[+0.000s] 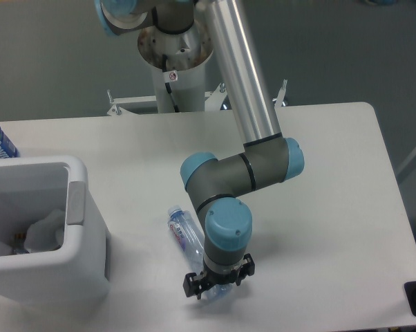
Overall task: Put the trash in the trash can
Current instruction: 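Close the gripper around the bottle's cap end, then lift the bottle and carry it over the white bin, then open the gripper to release the bottle into the bin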
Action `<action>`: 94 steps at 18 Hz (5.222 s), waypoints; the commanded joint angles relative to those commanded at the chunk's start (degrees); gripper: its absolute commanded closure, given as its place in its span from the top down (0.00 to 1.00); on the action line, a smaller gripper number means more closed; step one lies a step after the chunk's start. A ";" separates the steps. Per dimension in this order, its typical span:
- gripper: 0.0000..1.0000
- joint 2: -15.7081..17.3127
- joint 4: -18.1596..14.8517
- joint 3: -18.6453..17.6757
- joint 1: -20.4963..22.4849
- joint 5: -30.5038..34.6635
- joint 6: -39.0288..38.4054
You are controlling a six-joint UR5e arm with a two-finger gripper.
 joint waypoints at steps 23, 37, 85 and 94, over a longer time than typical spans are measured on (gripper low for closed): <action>0.59 1.49 -0.70 0.09 -0.44 2.64 1.31; 0.59 7.38 -0.09 3.77 1.05 2.03 8.61; 0.70 20.39 2.99 12.04 -13.97 -15.11 -10.37; 1.00 20.83 2.99 10.90 -13.98 -14.85 -9.32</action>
